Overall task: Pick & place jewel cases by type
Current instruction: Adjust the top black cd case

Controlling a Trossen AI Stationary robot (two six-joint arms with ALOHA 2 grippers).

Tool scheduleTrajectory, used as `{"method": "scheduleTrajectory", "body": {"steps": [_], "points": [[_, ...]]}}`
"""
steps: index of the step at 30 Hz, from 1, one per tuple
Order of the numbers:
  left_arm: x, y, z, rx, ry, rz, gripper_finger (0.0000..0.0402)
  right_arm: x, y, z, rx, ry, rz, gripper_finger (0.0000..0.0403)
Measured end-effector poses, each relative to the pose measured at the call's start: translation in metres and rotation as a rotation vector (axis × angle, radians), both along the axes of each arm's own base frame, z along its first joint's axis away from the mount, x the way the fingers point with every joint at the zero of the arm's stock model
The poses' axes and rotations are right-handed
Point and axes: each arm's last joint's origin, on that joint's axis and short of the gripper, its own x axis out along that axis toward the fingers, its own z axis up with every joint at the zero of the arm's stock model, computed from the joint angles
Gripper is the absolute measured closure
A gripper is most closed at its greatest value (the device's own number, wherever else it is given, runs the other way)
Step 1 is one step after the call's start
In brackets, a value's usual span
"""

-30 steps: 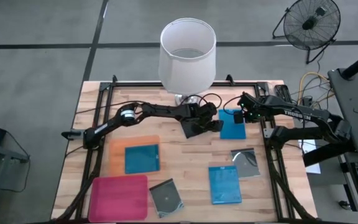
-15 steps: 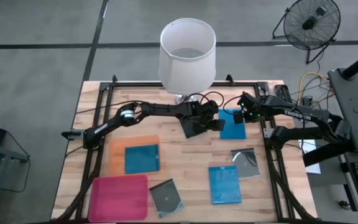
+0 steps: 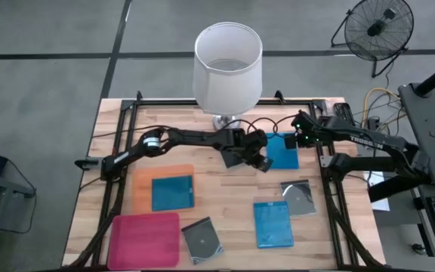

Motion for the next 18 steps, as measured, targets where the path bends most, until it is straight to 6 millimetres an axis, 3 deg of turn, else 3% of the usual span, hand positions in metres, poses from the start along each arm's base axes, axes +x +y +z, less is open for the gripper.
{"method": "scheduleTrajectory", "body": {"steps": [5, 18], "points": [[-0.012, 0.003, 0.011, 0.204, 0.067, -0.089, 0.0401, -0.004, 0.003, 0.006, -0.023, -0.042, -0.003, 0.0394], [-0.033, 0.008, -0.004, 0.459, 0.337, -0.207, 0.0402, -0.005, 0.004, 0.009, -0.023, -0.079, 0.016, 0.0394]]}}
